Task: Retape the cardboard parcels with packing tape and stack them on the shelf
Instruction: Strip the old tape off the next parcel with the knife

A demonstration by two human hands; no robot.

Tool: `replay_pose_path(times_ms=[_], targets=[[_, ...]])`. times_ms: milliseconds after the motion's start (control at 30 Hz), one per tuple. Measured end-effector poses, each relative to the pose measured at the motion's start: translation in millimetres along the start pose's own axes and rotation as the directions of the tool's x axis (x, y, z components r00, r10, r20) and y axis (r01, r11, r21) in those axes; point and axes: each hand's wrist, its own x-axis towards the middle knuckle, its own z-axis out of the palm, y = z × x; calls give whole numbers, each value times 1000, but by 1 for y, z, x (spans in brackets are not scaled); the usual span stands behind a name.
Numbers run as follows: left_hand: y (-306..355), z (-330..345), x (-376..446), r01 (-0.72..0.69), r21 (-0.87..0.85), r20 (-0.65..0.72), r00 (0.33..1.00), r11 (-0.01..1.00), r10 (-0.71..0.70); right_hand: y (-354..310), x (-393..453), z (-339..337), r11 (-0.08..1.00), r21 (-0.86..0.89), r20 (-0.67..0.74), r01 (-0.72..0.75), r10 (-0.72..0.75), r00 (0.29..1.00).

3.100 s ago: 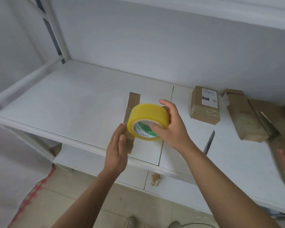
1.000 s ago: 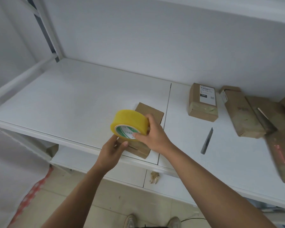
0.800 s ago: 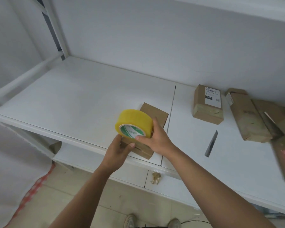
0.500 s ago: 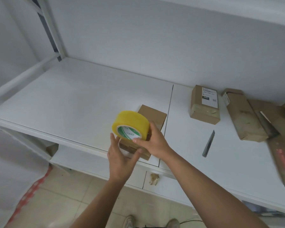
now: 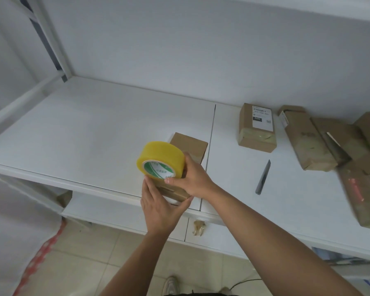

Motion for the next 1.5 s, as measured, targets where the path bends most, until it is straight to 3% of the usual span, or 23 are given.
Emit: replay_pose_path(times_ms=[400, 600, 700, 867, 967, 1267, 1500], targets=[[10, 2, -4, 57, 142, 8, 998, 988, -59, 41, -56, -64, 994, -89, -6, 56, -57, 998], [20, 0, -6, 91, 120, -30, 996, 989, -88, 43, -52, -49, 977, 211, -13, -41, 45, 999], [23, 0, -7, 109, 117, -22, 994, 987, -107, 45, -51, -43, 964, 259, -34, -54, 65, 997], [20, -1, 2, 194, 70, -71, 979, 978, -189, 42, -50, -62, 987, 150, -66, -60, 70, 995], [10, -12, 23, 269, 67, -120, 958, 961, -260, 52, -61, -83, 990, 38, -106, -134, 138, 985], [3, -16, 29, 217, 97, -106, 973, 971, -206, 50, -66, -98, 992, -33, -142, -122, 116, 983], [2, -19, 28, 155, 115, -121, 983, 981, -141, 47, -58, -111, 971, -230, -89, -65, 45, 995]])
